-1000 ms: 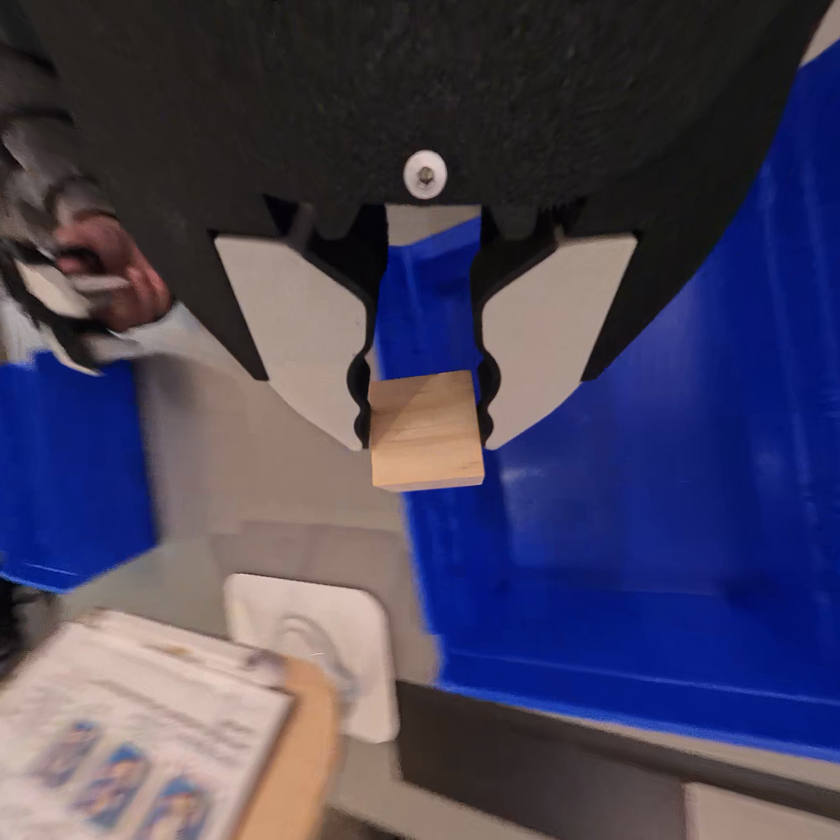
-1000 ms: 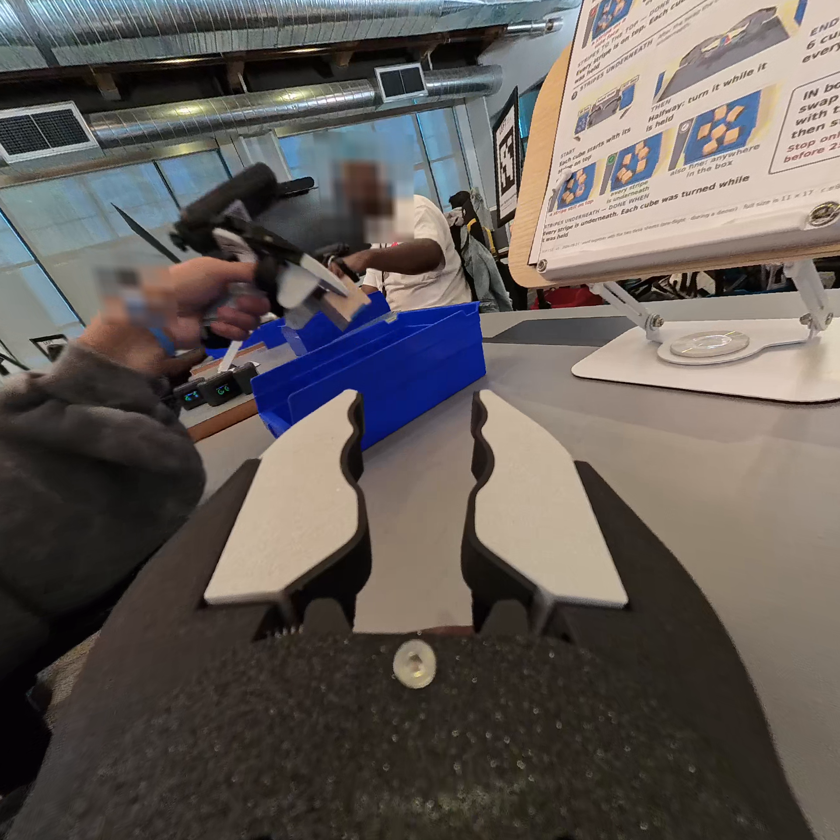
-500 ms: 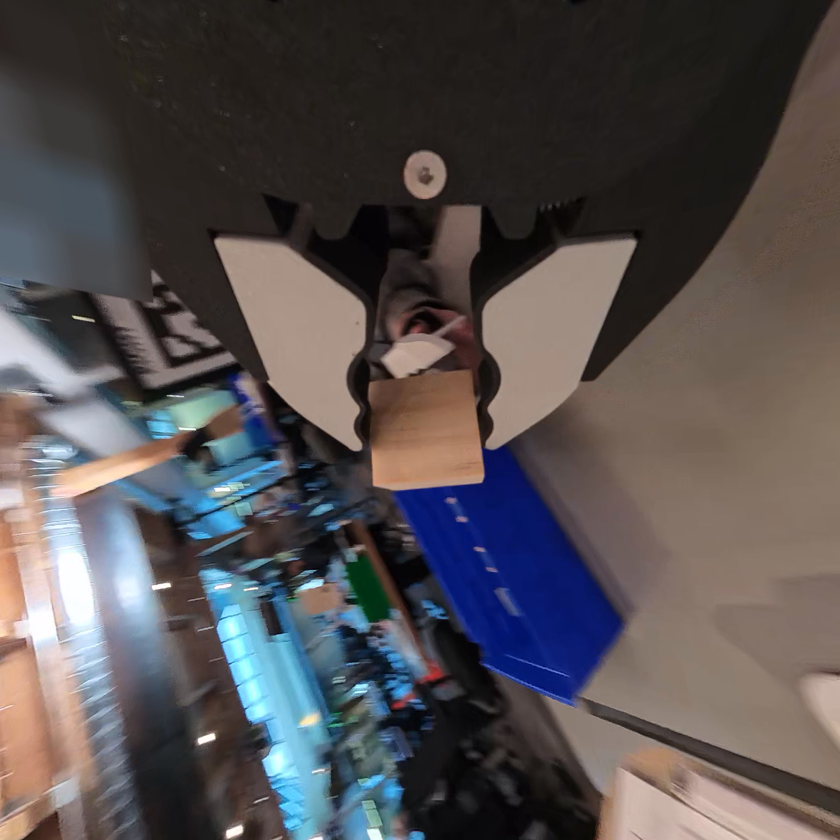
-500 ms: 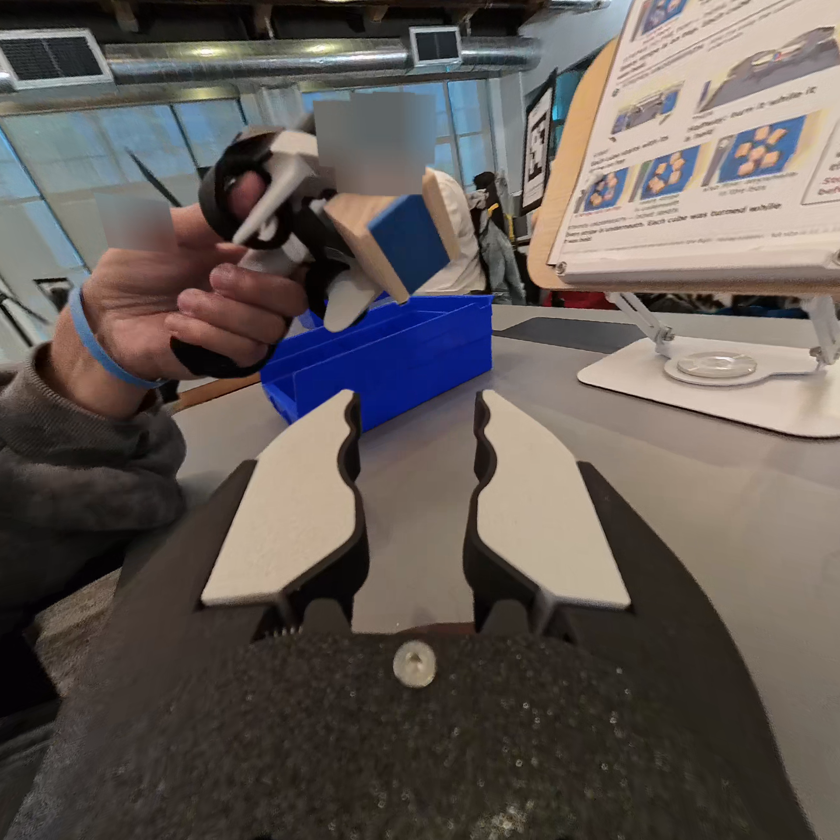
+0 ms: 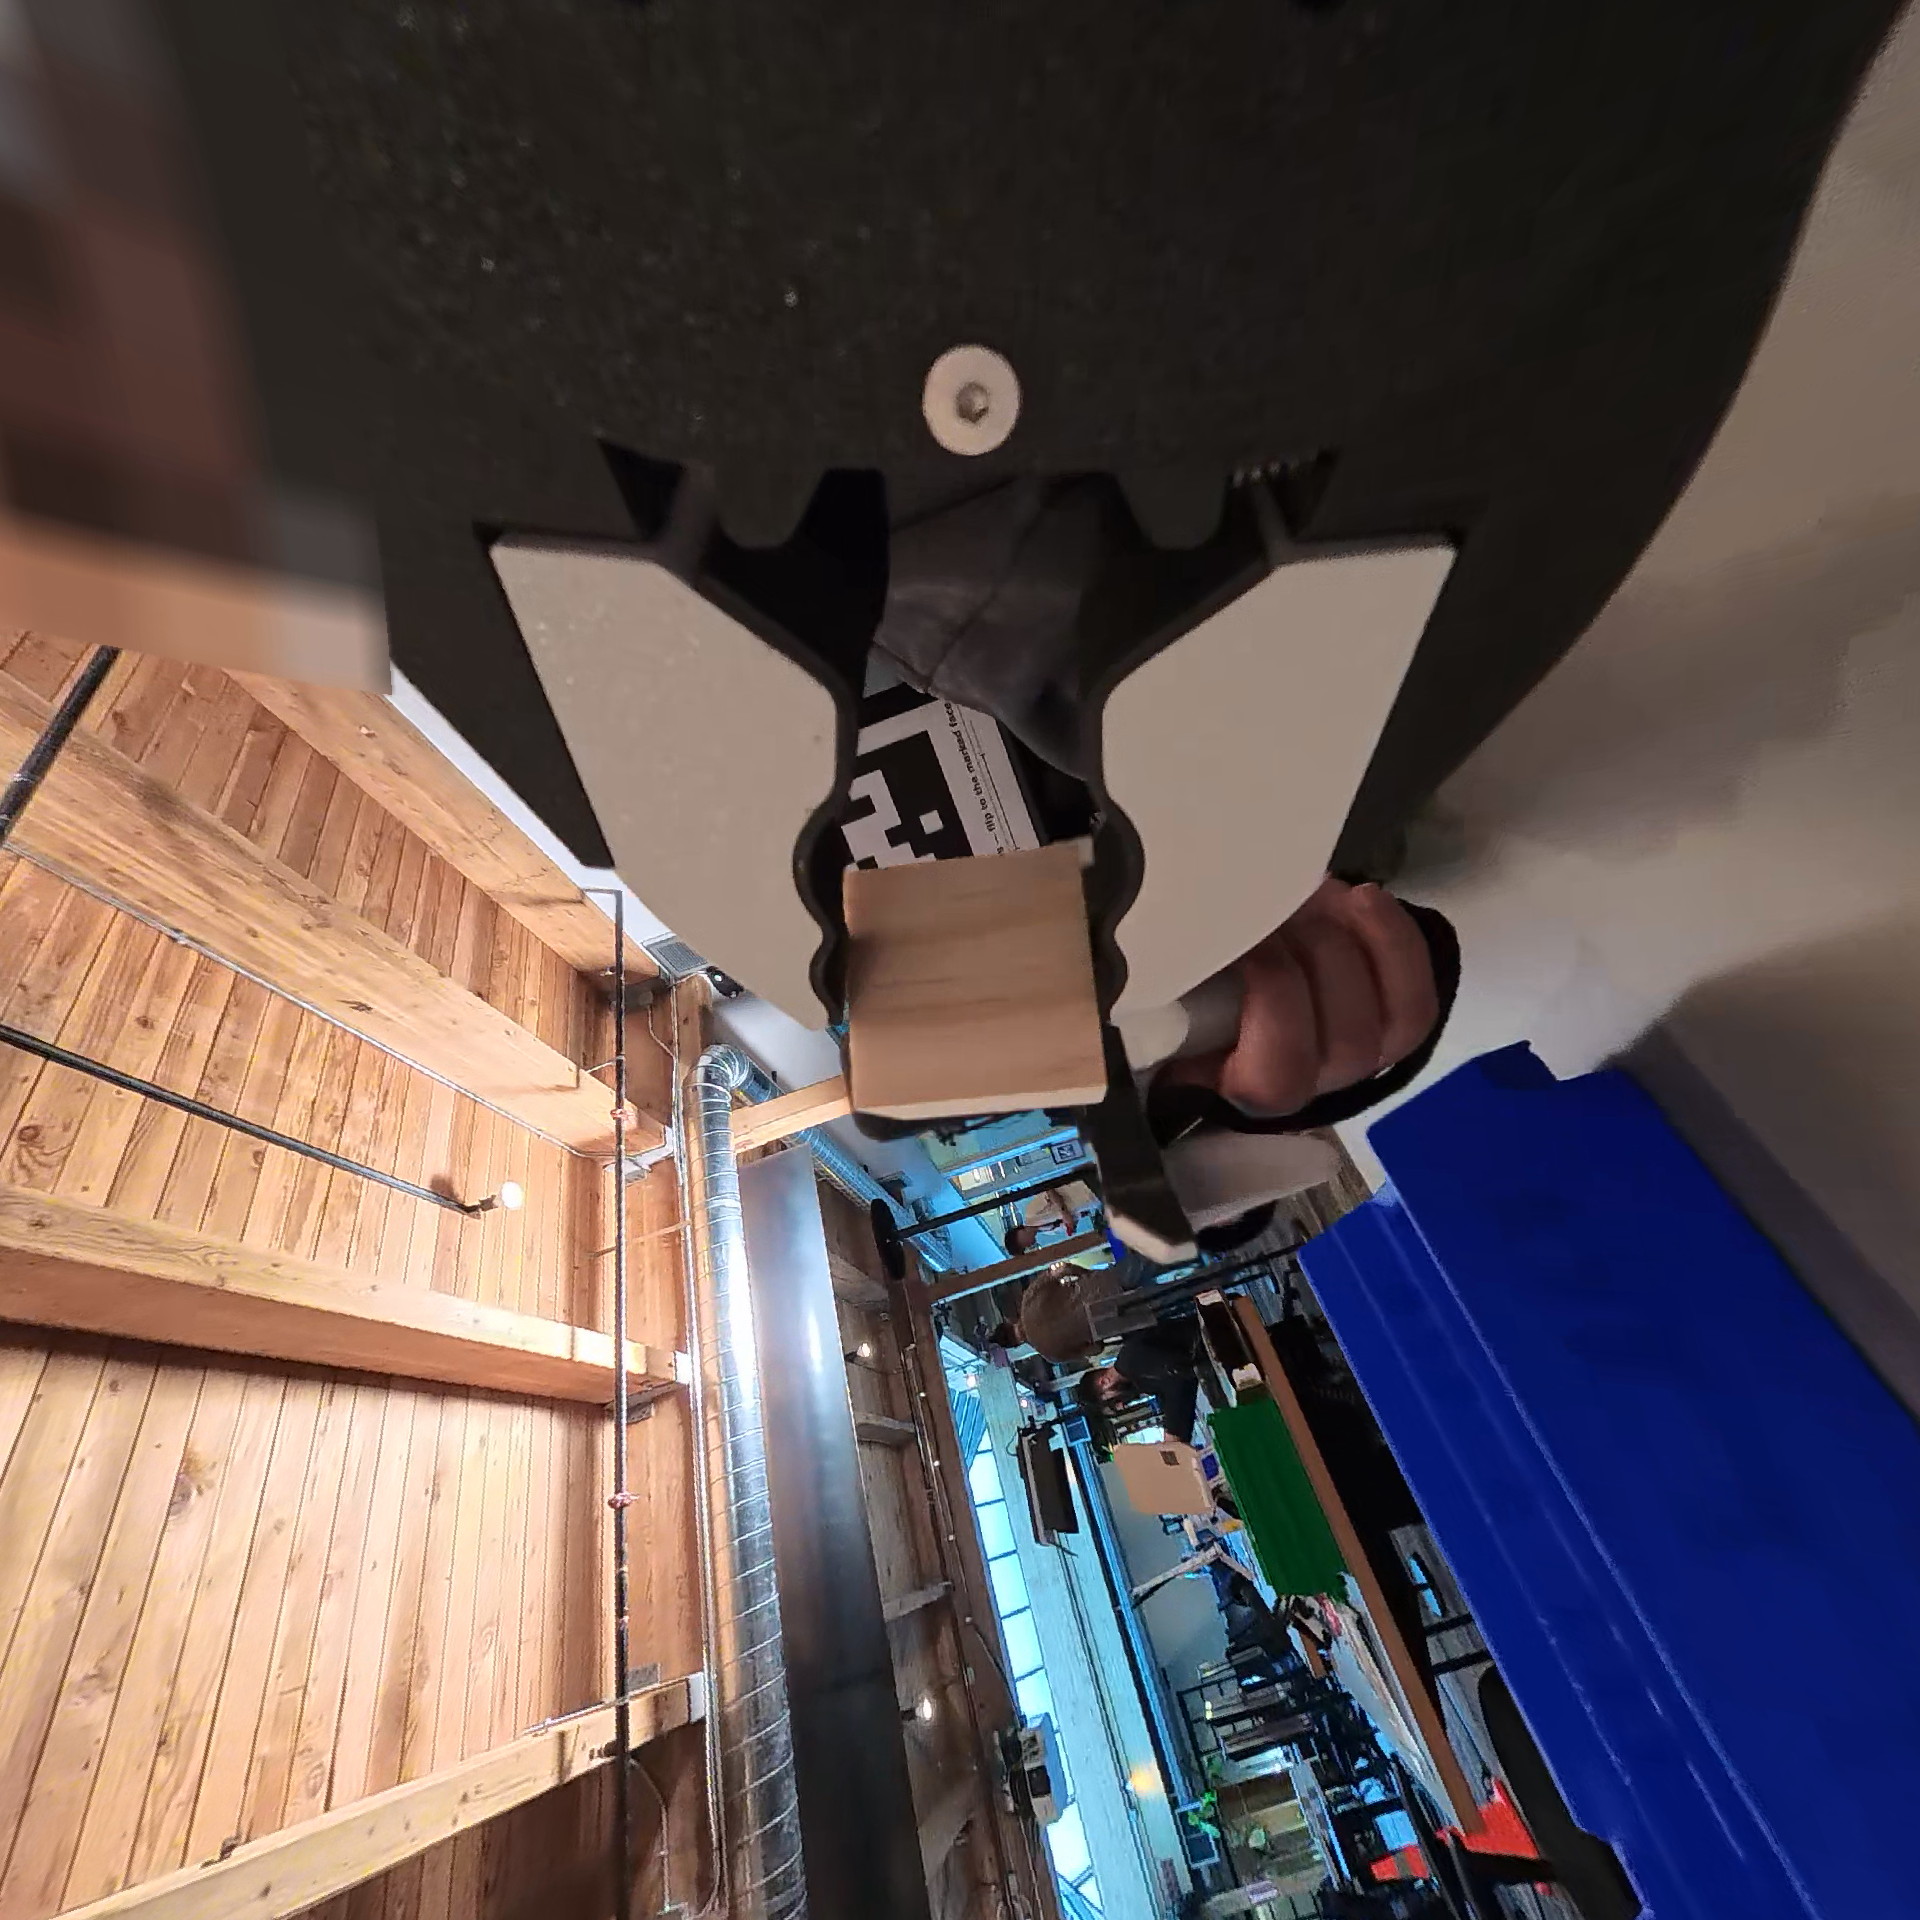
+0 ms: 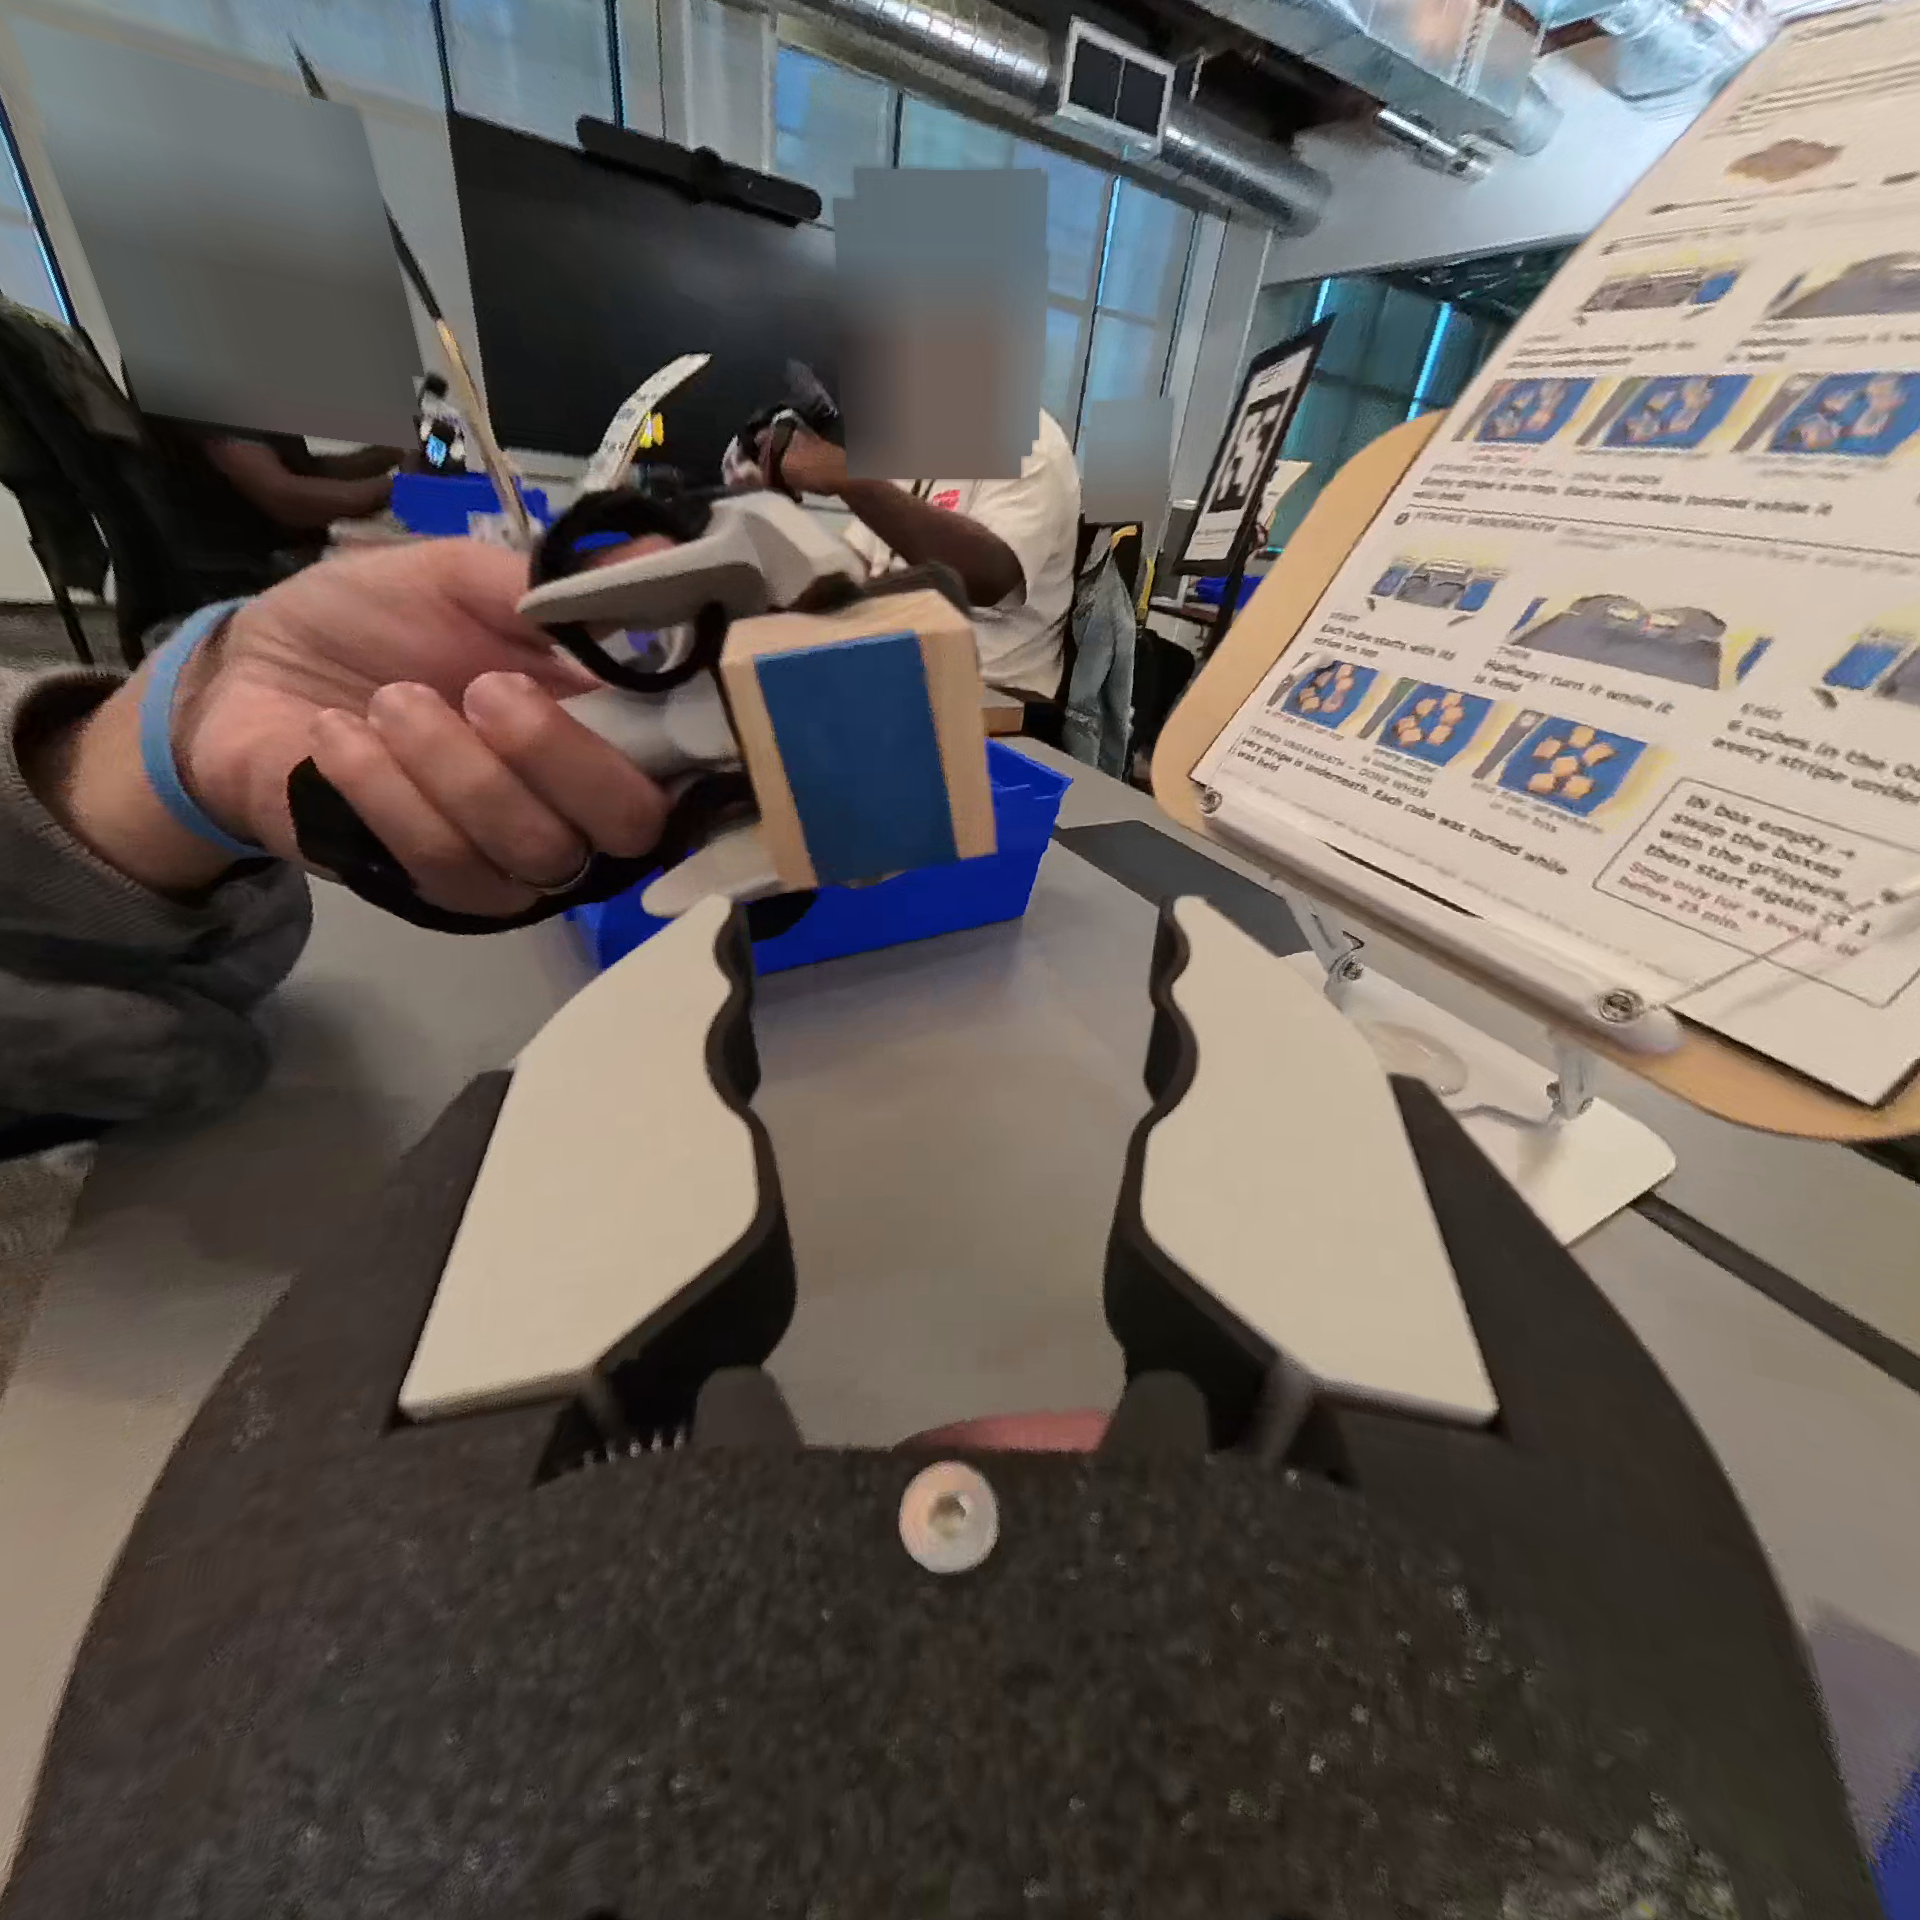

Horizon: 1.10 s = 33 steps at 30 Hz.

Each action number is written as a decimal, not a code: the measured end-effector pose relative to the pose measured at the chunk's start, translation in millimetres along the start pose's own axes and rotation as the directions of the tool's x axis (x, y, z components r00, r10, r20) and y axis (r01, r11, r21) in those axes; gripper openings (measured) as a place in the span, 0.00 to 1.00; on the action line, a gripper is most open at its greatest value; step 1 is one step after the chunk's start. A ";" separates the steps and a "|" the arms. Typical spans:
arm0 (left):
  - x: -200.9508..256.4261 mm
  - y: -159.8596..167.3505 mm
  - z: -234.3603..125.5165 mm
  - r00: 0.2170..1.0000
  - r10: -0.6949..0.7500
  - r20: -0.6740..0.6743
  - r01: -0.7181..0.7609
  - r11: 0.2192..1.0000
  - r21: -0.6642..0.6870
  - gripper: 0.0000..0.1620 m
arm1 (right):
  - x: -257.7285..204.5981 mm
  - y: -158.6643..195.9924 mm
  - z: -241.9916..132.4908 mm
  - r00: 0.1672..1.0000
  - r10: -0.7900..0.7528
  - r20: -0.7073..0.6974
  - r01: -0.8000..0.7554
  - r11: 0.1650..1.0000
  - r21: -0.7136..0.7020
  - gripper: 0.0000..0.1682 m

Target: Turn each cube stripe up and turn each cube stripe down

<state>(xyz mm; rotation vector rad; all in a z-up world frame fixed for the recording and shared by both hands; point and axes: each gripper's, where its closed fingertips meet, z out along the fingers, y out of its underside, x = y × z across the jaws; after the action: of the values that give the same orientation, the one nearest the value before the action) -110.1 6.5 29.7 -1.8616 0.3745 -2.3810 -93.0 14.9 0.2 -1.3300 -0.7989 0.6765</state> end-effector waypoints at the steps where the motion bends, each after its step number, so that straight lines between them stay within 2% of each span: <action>1: -2.1 1.1 1.1 1.000 -0.007 0.002 0.007 1.000 -0.002 0.27 | -4.8 1.1 3.0 1.000 -0.026 0.010 0.026 1.000 -0.012 0.44; 5: -12.3 6.5 4.2 0.999 -0.020 0.026 0.021 1.000 -0.023 0.27 | -19.6 -3.6 9.1 0.995 -0.100 0.012 0.100 0.995 0.031 0.42; 6: -15.2 8.6 4.9 0.999 -0.021 0.037 0.022 0.999 -0.033 0.27 | -19.6 -3.6 9.3 0.993 -0.114 0.000 0.114 0.993 0.033 0.33; 8: -15.2 11.7 5.6 0.999 -0.034 0.019 0.035 0.998 -0.044 0.27 | -16.9 -4.0 7.2 0.990 -0.140 -0.019 0.140 0.990 0.035 0.26; 12: -13.8 17.0 5.7 1.000 -0.029 0.012 0.030 0.996 -0.083 0.28 | -20.9 -8.2 3.8 0.994 -0.104 0.030 0.103 0.994 0.047 0.26; 16: -13.3 -2.4 -14.4 0.977 0.124 0.175 -0.125 0.992 -0.005 0.38 | -11.0 -23.7 -5.7 0.997 -0.081 0.007 0.081 0.995 0.063 0.26; 19: 0.7 -21.0 -41.6 0.919 0.245 0.309 -0.276 0.959 0.062 0.39 | 20.8 -37.1 -23.8 0.994 -0.057 -0.096 0.059 0.998 0.019 0.26; 21: 9.8 -29.4 -59.8 0.864 0.300 0.404 -0.361 0.929 0.083 0.39 | 52.4 -50.1 -45.0 0.976 -0.014 -0.217 0.012 1.000 -0.010 0.26; 24: 27.8 -35.5 -77.6 0.819 0.338 0.464 -0.433 0.894 0.113 0.38 | 101.4 -57.9 -85.1 0.904 0.111 -0.414 -0.157 0.985 -0.078 0.26; 27: 40.5 -32.1 -79.6 0.827 0.349 0.440 -0.437 0.892 0.116 0.37 | 135.3 -24.8 -124.7 0.773 0.244 -0.586 -0.440 0.872 -0.216 0.26; 30: 39.9 -26.6 -74.2 0.838 0.347 0.420 -0.419 0.904 0.089 0.37 | 159.7 15.7 -154.3 0.674 0.144 -0.724 -0.527 0.782 -0.334 0.26; 33: 29.7 -20.5 -66.3 0.843 0.335 0.422 -0.388 0.920 0.045 0.37 | 159.5 72.8 -166.2 0.639 0.096 -0.763 -0.657 0.585 -0.476 0.26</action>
<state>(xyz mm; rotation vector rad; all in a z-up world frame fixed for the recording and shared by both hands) -180.0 28.4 48.0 -1.9532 0.4675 -1.6813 136.0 59.4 -63.0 -2.3865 -0.0863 0.1234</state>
